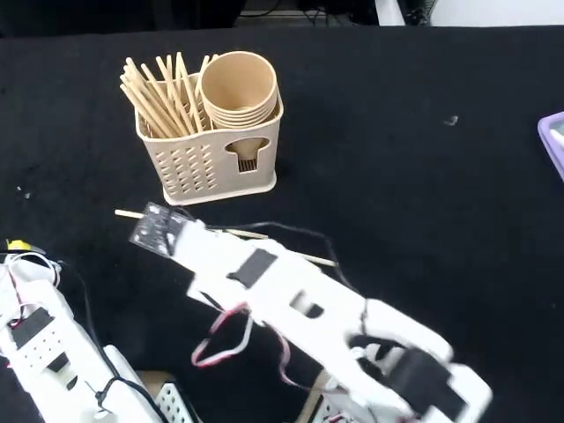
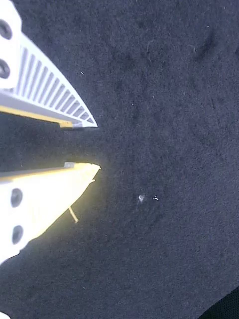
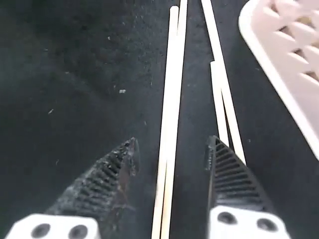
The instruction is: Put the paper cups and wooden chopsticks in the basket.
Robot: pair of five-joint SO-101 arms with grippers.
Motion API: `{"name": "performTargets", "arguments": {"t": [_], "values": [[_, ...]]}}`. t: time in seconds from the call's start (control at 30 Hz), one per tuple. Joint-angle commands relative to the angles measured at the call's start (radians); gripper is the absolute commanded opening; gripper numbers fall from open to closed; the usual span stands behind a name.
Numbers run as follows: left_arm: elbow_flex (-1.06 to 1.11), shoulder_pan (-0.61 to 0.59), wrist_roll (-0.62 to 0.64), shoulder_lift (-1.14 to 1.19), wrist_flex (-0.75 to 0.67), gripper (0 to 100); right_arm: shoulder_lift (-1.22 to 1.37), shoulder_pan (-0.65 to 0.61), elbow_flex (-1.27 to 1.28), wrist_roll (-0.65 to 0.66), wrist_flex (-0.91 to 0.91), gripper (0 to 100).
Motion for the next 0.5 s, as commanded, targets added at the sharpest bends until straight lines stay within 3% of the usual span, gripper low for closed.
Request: {"name": "performTargets", "arguments": {"t": [0.0,0.27,0.4,0.47], "values": [[-0.012,0.008,-0.011,-0.017,-0.020,13,0.185,-0.006,-0.137,0.002,-0.032,20.7],[-0.012,0.008,-0.011,-0.017,-0.020,13,0.392,0.021,-0.312,0.002,0.066,17.2],[-0.012,0.008,-0.011,-0.017,-0.020,13,0.403,0.021,-0.314,0.003,0.089,1.8],[-0.012,0.008,-0.011,-0.017,-0.020,13,0.392,0.023,-0.312,0.003,0.106,1.9]]}}
